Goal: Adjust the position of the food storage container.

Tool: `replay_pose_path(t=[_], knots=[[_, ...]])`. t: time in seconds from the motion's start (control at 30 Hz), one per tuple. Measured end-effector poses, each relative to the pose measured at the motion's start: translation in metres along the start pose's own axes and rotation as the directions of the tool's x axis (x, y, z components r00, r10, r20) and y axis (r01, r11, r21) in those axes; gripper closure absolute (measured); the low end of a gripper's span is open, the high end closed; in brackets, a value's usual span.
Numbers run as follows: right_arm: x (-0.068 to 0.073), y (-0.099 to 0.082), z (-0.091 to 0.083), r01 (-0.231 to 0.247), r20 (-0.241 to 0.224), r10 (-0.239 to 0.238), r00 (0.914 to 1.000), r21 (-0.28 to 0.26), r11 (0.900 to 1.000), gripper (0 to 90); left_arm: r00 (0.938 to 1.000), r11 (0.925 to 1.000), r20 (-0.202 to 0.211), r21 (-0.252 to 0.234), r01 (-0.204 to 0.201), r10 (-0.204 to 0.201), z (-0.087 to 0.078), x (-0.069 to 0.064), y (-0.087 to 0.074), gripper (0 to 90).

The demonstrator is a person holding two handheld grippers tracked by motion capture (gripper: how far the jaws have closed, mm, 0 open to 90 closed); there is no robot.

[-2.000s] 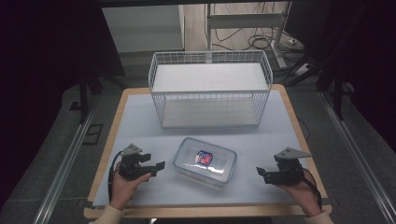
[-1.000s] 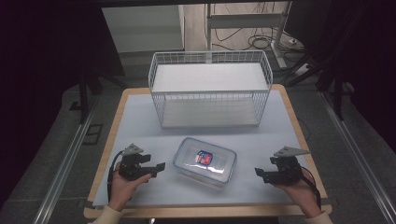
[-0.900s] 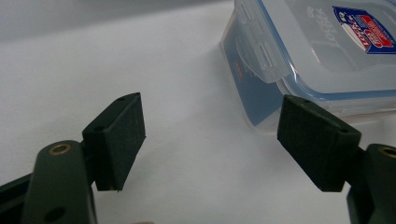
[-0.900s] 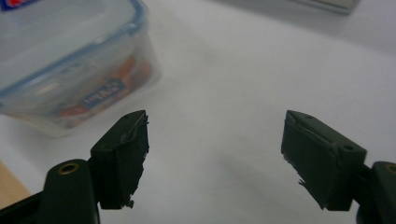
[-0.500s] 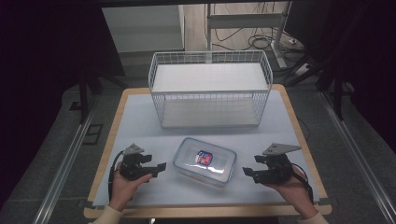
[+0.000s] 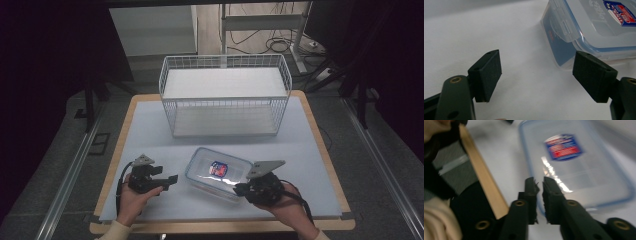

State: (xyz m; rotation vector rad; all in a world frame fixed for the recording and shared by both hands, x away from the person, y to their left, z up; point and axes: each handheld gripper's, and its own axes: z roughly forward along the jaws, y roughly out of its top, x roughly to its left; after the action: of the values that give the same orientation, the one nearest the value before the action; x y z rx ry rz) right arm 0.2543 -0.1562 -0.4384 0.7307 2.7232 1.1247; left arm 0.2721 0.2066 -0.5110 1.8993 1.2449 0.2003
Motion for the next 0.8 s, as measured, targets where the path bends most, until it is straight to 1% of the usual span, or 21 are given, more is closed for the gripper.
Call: replay_pose_path(t=[0.03, 0.07, 0.1, 0.13, 0.17, 0.2, 0.23, 0.27, 0.33, 0.43, 0.47, 0.5, 0.57, 0.67, 0.7, 0.77, 0.8], knots=[[0.0, 0.0, 0.0, 0.0, 0.0, 0.0, 1.0, 0.0, 1.0, 84.0, 1.0, 1.0, 0.0, 0.0, 0.0, 0.0, 0.0, 0.0, 0.0, 23.0], [0.009, 0.0, 0.01, 0.036, -0.011, -0.035, 0.9993, 0.042, 0.9985, 88.3, 1.0, 1.0, -0.001, 0.002, 0.0, 0.0, 0.0, 0.0, 0.0, 23.0], [0.009, 0.0, 0.01, 0.036, -0.011, -0.035, 0.9993, 0.042, 0.9985, 88.3, 1.0, 1.0, -0.001, 0.002, 0.0, 0.0, 0.0, 0.0, 0.0, 23.0], [0.017, -0.002, 0.019, 0.065, -0.023, -0.064, 0.9977, 0.076, 0.995, 89.5, 1.0, 1.0, -0.001, 0.002, -0.001, 0.001, 0.0, 0.0, 0.0, 23.0], [0.017, -0.002, 0.019, 0.065, -0.023, -0.064, 0.9977, 0.076, 0.995, 89.5, 1.0, 1.0, -0.001, 0.002, -0.001, 0.001, 0.0, 0.0, 0.0, 23.0], [0.021, -0.006, 0.027, 0.086, -0.027, -0.084, 0.9961, 0.104, 0.9908, 89.6, 1.0, 1.0, -0.002, 0.0, 0.002, -0.002, 0.001, 0.0, 0.0, 23.1], [0.021, -0.006, 0.027, 0.086, -0.027, -0.084, 0.9961, 0.104, 0.9908, 89.6, 1.0, 1.0, -0.002, 0.0, 0.002, -0.002, 0.001, 0.0, 0.0, 23.0], [0.024, -0.009, 0.034, 0.098, -0.026, -0.096, 0.9951, 0.126, 0.9872, 89.6, 1.0, 1.0, -0.001, 0.005, 0.005, -0.005, 0.001, 0.0, 0.0, 23.1], [0.027, -0.013, 0.042, 0.11, -0.018, -0.108, 0.994, 0.145, 0.9833, 89.7, 1.0, 1.0, -0.003, 0.006, 0.008, -0.008, 0.001, 0.001, 0.0, 23.1], [0.027, -0.016, 0.047, 0.119, -0.004, -0.119, 0.9928, 0.158, 0.9803, 89.7, 1.0, 1.0, -0.005, 0.004, 0.007, -0.007, 0.001, 0.001, 0.0, 23.1], [0.027, -0.018, 0.05, 0.134, 0.013, -0.138, 0.9904, 0.166, 0.977, 89.7, 1.0, 1.0, -0.005, 0.003, 0.007, -0.007, 0.001, 0.002, -0.001, 23.1], [0.027, -0.018, 0.05, 0.134, 0.013, -0.138, 0.9904, 0.166, 0.977, 89.7, 1.0, 1.0, -0.005, 0.003, 0.007, -0.007, 0.001, 0.002, -0.001, 23.1], [0.026, -0.02, 0.052, 0.132, 0.039, -0.14, 0.9894, 0.167, 0.9772, 89.7, 1.0, 1.0, -0.005, 0.006, 0.006, -0.006, 0.001, 0.002, -0.001, 23.1], [0.023, -0.022, 0.052, 0.143, 0.061, -0.156, 0.9859, 0.171, 0.9748, 89.8, 1.0, 1.0, -0.004, 0.005, 0.006, -0.006, 0.0, 0.003, -0.001, 23.1], [0.021, -0.022, 0.052, 0.129, 0.05, -0.138, 0.9891, 0.164, 0.9781, 89.8, 1.0, 1.0, -0.004, 0.004, 0.007, -0.007, 0.0, 0.003, -0.001, 23.1], [0.02, -0.023, 0.051, 0.134, 0.057, -0.145, 0.9878, 0.164, 0.9773, 89.8, 0.9999, 0.9999, -0.004, 0.001, 0.01, -0.01, 0.0, 0.003, -0.001, 23.1], [0.019, -0.023, 0.05, 0.125, 0.059, -0.136, 0.989, 0.163, 0.9787, 89.8, 0.9999, 0.9999, -0.003, 0.001, 0.01, -0.01, 0.0, 0.003, -0.001, 23.1]])
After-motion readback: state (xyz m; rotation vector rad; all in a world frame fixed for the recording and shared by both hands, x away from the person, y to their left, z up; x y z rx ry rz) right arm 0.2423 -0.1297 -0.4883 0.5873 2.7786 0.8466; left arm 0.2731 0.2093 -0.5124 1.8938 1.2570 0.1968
